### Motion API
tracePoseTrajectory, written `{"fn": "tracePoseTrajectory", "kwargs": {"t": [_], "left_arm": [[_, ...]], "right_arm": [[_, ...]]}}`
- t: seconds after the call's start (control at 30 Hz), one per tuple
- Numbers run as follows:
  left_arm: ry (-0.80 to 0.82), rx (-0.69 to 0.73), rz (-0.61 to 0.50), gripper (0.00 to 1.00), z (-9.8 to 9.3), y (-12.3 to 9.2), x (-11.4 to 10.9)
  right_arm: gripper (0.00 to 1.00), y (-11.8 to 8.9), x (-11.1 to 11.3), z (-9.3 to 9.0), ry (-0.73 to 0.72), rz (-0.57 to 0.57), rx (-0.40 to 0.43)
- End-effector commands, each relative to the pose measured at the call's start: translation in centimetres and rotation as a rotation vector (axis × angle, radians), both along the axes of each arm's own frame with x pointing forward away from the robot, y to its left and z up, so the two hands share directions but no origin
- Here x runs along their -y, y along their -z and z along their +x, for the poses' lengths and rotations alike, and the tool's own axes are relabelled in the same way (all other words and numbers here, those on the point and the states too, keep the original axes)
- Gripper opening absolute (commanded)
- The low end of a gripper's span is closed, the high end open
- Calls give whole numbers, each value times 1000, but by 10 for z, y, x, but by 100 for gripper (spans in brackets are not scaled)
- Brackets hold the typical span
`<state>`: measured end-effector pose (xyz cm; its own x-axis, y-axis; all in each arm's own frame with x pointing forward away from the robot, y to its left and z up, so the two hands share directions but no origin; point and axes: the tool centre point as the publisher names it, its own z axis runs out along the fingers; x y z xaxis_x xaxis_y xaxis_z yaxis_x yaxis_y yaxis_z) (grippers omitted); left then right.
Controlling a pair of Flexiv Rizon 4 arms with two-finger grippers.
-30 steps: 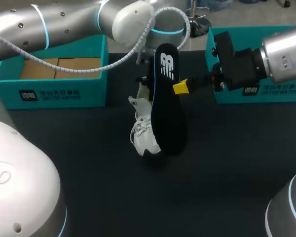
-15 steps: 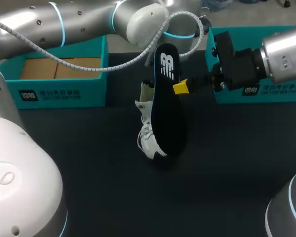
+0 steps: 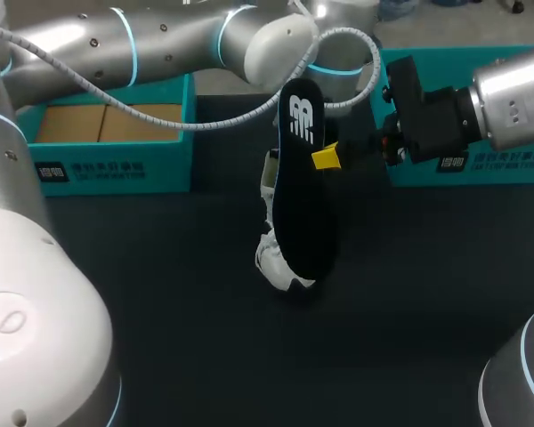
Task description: Take the shoe out of the shoebox, open the shoe tongue, remove and reinsert the insole, then place the shoe into the shoebox
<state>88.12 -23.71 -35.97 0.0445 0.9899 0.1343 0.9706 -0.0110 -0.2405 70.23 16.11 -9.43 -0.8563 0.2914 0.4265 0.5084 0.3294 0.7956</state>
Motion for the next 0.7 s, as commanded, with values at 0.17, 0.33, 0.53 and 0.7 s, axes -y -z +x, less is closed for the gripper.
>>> {"fn": "tracePoseTrajectory", "kwargs": {"t": [0.17,0.33,0.53,0.7], "left_arm": [[-46,-15,-75,40,-3,-4,-9],[-103,-21,-177,100,-2,-22,-14],[-185,-24,-275,100,5,-48,-11],[-216,-39,-345,100,12,-65,-1]], "right_arm": [[0,1,-2,0,2,-2,0],[0,1,-2,0,2,-2,0],[0,1,-2,0,2,-2,0],[0,1,-2,0,2,-2,0]]}}
